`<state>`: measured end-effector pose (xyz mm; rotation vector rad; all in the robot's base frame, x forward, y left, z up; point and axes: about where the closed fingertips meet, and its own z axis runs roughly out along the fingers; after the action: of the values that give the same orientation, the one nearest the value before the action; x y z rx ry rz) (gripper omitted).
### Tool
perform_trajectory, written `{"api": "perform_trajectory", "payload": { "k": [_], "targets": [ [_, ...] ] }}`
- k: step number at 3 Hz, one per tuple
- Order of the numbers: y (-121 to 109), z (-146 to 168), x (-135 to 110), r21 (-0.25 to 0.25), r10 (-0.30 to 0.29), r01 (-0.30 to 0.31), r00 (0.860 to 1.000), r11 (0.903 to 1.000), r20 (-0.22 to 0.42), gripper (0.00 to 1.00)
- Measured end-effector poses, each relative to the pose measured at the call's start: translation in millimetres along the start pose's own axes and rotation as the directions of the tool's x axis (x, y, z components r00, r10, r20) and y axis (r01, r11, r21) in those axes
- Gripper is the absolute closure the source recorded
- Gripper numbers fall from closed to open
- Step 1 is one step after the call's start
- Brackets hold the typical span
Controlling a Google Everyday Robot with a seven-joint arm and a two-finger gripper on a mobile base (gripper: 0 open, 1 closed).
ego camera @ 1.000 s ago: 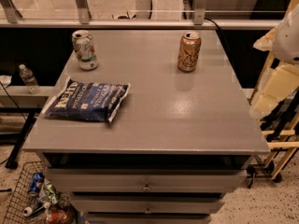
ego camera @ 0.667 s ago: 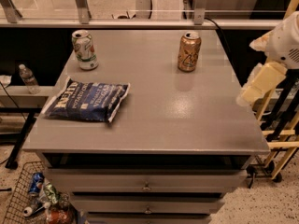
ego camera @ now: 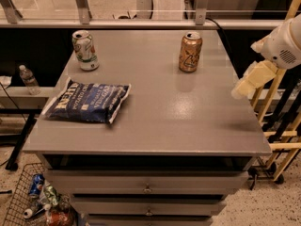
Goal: Knock orange can over
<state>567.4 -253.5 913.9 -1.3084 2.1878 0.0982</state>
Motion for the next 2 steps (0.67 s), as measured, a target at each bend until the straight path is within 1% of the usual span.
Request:
{"api": "perform_trajectory", "payload": {
  "k": [1,2],
  "targets": [
    [-10.1,14.2,-10.8,0.006,0.059,-0.060,0.996,0.9982,0.064,0.00],
    [-33.4,35.0,-37.5,0.012,0.119,-0.123,0.979,0.9924,0.164,0.00]
  ]
}}
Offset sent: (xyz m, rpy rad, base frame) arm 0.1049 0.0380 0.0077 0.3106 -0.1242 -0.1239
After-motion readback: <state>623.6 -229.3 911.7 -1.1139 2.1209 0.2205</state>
